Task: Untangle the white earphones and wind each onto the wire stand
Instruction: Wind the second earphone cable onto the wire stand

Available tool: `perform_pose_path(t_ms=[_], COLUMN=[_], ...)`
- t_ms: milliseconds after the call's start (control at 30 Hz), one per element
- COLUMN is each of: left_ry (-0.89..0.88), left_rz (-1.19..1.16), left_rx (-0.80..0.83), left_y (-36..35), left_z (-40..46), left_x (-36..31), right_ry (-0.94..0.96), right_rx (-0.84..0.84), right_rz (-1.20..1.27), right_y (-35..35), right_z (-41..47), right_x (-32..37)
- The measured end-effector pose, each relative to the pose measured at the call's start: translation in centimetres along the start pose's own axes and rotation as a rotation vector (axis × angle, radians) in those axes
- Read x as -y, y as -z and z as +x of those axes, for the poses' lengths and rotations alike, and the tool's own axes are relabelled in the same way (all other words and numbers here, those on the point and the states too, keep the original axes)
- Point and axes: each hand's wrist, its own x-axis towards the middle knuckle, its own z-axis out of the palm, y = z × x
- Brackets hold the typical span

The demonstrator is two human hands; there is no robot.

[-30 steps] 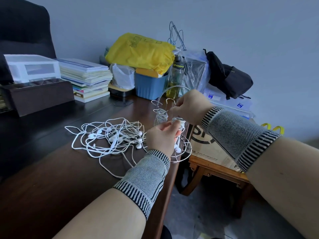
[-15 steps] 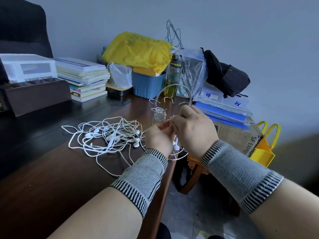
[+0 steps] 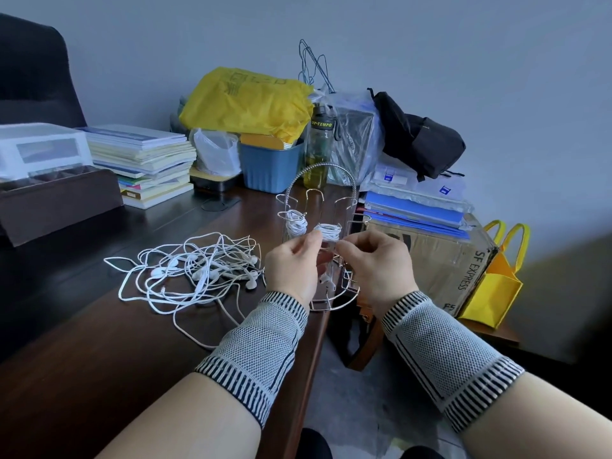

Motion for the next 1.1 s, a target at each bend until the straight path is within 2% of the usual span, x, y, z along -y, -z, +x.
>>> perform_pose_path(t_ms=[100, 167, 267, 567, 767, 867, 1100], left_ry=[-0.008, -0.012, -0.012, -0.018, 0.005, 0.000, 0.010], left_rz=[-0.002, -0.015, -0.009, 0.002, -0.057, -0.047, -0.001], left_rx=[-0.001, -0.005, -0.005, -0.016, -0.010, -0.013, -0.010], left_y=[0.0, 0.1, 0.1, 0.1, 0.0, 0.1, 0.3], left_z=[0.3, 0.2, 0.3, 0.0, -0.1, -0.3, -0.3], left_x=[0.2, 0.2, 0.4, 0.3, 0.1, 0.0, -0.1], right_ry=[-0.268, -0.380, -0.435, -0.364, -0.499, -0.575, -0.516], right_rx=[0.056, 0.090, 0.103, 0.039, -0.007, -0.058, -0.101], right_rz=[0.470, 0.753, 0.959, 0.856, 0.994, 0.985, 0.828], right_y=[-0.3, -0.6, -0.9, -1.7, -2.6, -2.9, -3.3], right_z=[-0.6, -0.9, -1.2, -1.8, -2.1, -2.0, -2.3], right_x=[0.6, 0.8, 1.1, 1.5, 1.8, 1.7, 1.5])
